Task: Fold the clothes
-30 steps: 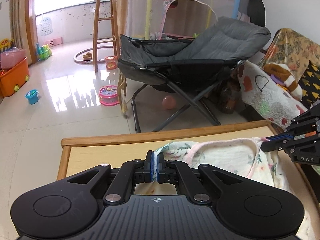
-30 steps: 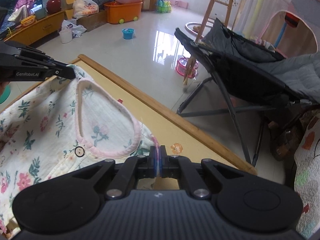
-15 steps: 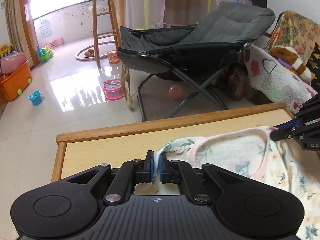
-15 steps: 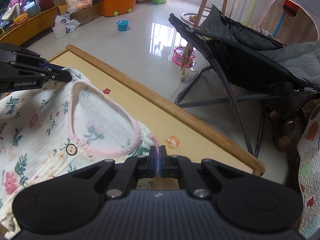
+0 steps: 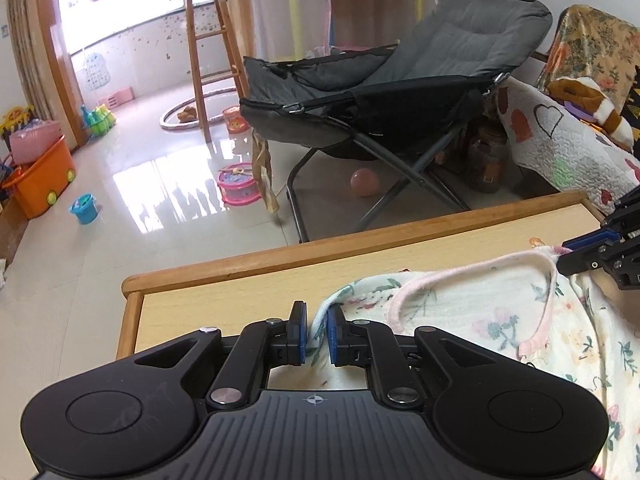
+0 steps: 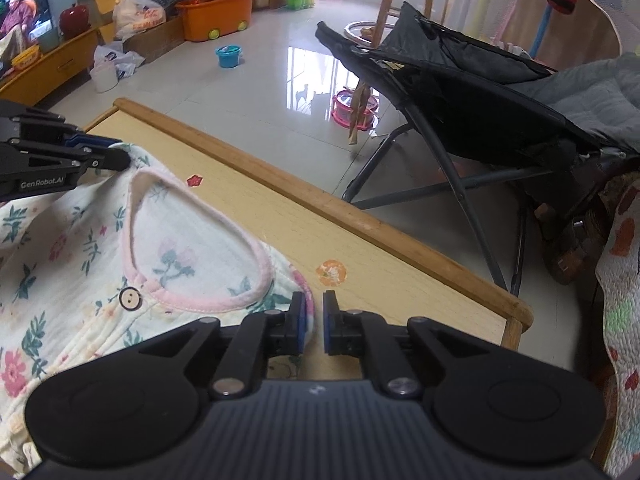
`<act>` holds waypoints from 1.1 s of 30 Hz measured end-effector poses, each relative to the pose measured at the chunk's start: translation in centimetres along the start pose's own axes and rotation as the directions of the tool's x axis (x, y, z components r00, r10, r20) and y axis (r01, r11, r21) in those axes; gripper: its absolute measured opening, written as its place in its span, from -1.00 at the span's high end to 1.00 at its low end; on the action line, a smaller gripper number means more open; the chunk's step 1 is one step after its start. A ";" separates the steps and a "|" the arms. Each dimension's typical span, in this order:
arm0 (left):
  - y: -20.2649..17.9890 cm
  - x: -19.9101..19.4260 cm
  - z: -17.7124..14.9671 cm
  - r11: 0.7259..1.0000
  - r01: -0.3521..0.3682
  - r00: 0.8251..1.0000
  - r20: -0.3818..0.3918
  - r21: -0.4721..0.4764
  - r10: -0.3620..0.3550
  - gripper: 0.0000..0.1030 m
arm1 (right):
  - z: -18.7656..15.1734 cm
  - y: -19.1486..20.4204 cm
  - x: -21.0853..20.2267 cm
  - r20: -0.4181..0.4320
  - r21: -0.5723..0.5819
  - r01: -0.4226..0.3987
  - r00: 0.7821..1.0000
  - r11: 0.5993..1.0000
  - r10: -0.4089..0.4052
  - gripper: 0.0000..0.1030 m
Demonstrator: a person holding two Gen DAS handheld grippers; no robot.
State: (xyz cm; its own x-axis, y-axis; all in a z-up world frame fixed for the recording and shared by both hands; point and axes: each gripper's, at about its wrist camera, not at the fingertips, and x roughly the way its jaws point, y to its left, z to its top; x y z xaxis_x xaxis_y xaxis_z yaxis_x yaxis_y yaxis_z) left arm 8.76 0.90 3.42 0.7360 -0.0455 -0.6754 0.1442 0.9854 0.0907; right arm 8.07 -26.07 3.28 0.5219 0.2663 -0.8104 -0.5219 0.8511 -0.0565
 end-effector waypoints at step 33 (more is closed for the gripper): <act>6.0 0.0 -0.1 0.868 0.130 0.955 -0.175 -0.480 -0.240 -0.06 | 2.0 -3.9 -0.7 0.015 0.293 0.033 0.999 0.956 -0.039 0.59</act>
